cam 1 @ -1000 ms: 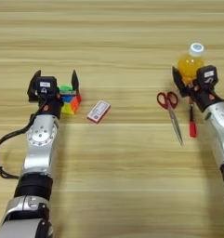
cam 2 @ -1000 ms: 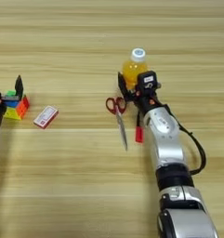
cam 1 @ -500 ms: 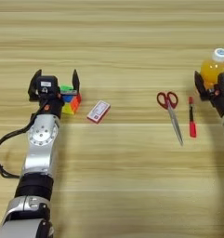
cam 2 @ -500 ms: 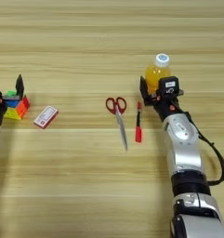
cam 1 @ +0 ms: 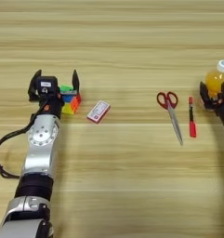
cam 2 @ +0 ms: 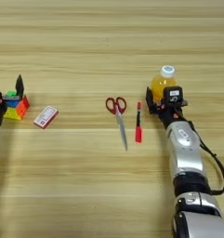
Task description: Move the objects on the table
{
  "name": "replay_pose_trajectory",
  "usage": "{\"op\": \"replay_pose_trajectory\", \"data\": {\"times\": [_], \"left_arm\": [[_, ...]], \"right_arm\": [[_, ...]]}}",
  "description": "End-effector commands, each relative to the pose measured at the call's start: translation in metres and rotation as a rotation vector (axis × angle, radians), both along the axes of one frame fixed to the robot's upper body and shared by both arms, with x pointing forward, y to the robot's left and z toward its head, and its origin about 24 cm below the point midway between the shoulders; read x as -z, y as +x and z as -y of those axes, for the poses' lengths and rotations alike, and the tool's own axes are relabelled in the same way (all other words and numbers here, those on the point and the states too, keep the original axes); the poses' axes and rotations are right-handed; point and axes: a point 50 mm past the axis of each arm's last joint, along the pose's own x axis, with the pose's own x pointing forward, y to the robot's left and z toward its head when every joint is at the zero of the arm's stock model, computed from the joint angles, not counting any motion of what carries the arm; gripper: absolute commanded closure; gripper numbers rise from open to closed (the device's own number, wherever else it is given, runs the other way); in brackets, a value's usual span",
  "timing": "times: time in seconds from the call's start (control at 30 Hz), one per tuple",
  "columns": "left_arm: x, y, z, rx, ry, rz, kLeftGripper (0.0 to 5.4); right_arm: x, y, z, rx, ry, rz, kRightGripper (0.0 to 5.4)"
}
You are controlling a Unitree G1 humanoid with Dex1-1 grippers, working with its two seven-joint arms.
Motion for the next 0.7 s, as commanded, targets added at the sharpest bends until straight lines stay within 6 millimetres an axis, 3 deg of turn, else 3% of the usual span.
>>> {"op": "replay_pose_trajectory", "data": {"times": [0.03, 0.53, 0.7], "left_arm": [[0.0016, -0.0011, -0.0004, -0.006, 0.007, -0.014, 0.0], [0.0012, -0.0012, -0.0013, -0.009, 0.007, -0.011, 0.0], [0.0011, -0.0012, -0.0015, -0.01, 0.007, -0.011, 0.0]], "right_arm": [[-0.004, 0.0039, 0.0019, 0.004, -0.013, 0.019, 1.99], [0.0002, 0.003, -0.0006, -0.005, -0.01, 0.012, 1.99], [-0.0001, 0.0025, -0.0021, -0.012, -0.008, 0.015, 1.33]]}}
